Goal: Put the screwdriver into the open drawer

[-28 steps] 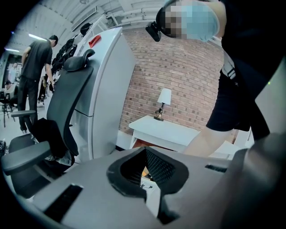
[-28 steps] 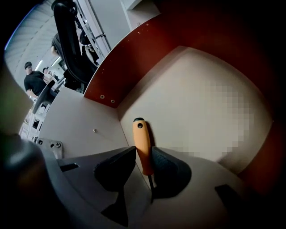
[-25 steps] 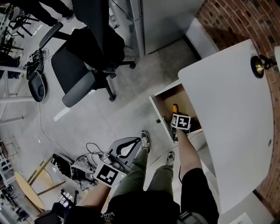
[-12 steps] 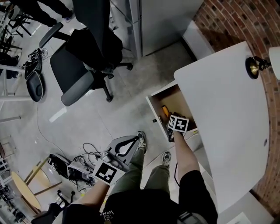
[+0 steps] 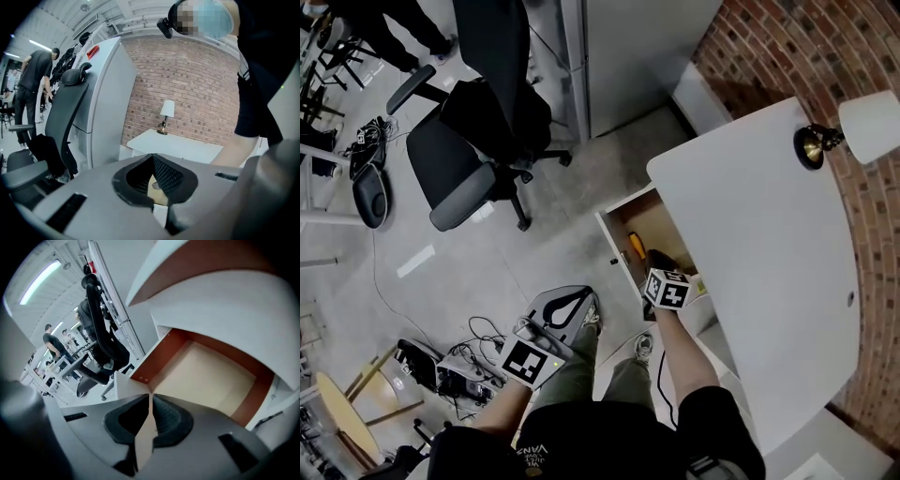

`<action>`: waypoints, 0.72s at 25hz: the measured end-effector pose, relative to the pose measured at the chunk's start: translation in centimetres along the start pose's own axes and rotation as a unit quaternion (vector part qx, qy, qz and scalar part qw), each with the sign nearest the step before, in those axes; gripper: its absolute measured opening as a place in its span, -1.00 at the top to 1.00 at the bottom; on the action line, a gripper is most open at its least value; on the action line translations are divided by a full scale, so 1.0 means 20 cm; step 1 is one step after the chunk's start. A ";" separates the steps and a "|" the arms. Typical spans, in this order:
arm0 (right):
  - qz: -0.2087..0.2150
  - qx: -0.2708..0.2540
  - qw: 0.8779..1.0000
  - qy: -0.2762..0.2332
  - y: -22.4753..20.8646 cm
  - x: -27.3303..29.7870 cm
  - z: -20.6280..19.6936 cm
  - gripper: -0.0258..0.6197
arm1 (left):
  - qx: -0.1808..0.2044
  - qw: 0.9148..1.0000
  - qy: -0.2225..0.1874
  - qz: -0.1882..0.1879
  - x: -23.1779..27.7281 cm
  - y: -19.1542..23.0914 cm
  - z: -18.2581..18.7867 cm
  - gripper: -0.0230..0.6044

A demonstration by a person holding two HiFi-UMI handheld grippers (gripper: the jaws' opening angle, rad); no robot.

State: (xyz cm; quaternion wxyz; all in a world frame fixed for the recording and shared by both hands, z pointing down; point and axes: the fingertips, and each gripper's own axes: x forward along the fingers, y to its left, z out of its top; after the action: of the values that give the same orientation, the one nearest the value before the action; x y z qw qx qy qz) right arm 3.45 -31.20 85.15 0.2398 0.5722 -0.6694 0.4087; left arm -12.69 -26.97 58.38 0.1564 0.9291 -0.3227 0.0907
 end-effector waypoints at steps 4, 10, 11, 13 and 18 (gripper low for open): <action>0.032 -0.003 0.999 -0.044 0.09 -0.23 0.10 0.90 | 0.011 1.000 -0.009 0.000 -0.01 -0.09 0.08 0.91; 0.090 -0.004 0.990 -0.105 0.23 -0.62 0.22 0.92 | 0.021 0.999 -0.027 0.006 -0.03 -0.27 0.19 0.91; 0.096 -0.007 0.989 -0.113 0.25 -0.68 0.23 0.92 | 0.022 0.999 -0.028 0.007 -0.03 -0.31 0.20 0.91; 0.109 -0.012 0.986 -0.127 0.27 -0.82 0.25 0.92 | 0.022 0.999 -0.030 0.008 -0.04 -0.38 0.23 0.91; 0.149 -0.022 0.976 -0.159 0.32 -1.14 0.28 0.92 | 0.027 0.999 -0.038 0.016 -0.08 -0.55 0.29 0.91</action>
State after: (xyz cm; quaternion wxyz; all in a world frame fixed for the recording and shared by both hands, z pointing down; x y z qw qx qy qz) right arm 3.35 -22.76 62.20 0.0799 0.5183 -0.7854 0.3288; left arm -6.61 -19.95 49.98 0.1171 0.9303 -0.3410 0.0668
